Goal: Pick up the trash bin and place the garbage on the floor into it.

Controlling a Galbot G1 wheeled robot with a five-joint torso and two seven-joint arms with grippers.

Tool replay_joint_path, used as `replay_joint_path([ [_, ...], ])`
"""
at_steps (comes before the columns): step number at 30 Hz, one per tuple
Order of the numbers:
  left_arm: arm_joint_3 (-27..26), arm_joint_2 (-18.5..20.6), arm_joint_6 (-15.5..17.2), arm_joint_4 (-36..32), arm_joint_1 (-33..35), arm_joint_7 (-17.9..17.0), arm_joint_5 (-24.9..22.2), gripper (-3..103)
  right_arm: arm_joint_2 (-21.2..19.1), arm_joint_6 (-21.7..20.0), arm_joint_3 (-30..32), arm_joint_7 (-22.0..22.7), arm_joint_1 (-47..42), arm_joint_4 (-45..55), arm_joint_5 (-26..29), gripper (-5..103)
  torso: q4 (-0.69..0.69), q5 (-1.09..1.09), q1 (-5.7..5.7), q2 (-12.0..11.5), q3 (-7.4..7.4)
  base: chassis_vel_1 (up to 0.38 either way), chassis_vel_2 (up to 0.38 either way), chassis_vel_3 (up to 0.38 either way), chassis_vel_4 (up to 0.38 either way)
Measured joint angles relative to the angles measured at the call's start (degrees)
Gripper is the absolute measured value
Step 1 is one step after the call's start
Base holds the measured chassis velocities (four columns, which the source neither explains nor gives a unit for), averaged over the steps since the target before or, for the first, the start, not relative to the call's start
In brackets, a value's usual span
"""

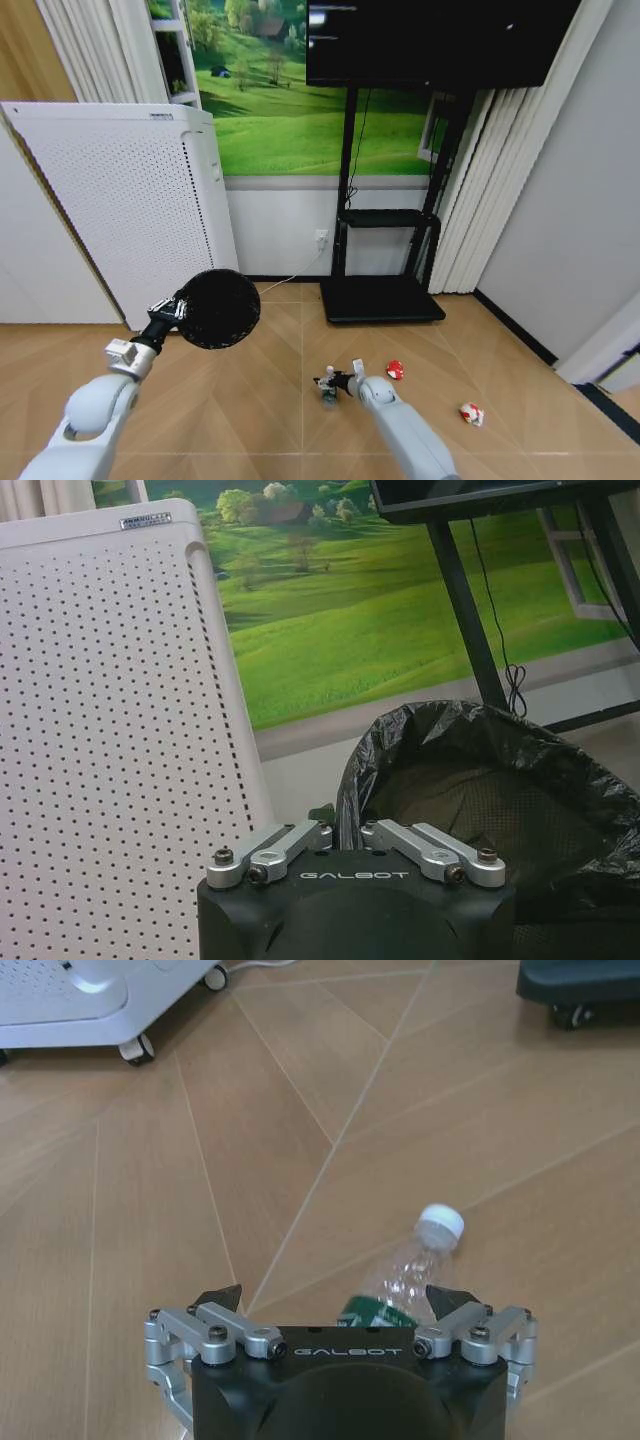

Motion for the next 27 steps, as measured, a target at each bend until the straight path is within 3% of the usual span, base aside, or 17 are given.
replay_joint_path([
  [11,-0.67,-0.25,-0.17,0.14,0.14,0.69,-0.02,7,1.04,-1.72,0.22,2.52,-1.27,-0.09,-0.20,100,0.01,0.00,0.00,0.00,0.00,0.000,0.000,0.000,0.000],
  [27,-1.17,-0.34,-0.05,-0.89,0.65,1.30,-0.33,7,2.04,-0.08,1.04,4.20,-0.50,-3.53,-4.09,100,0.01,0.00,0.00,0.00,0.00,0.000,0.000,0.000,0.000],
])
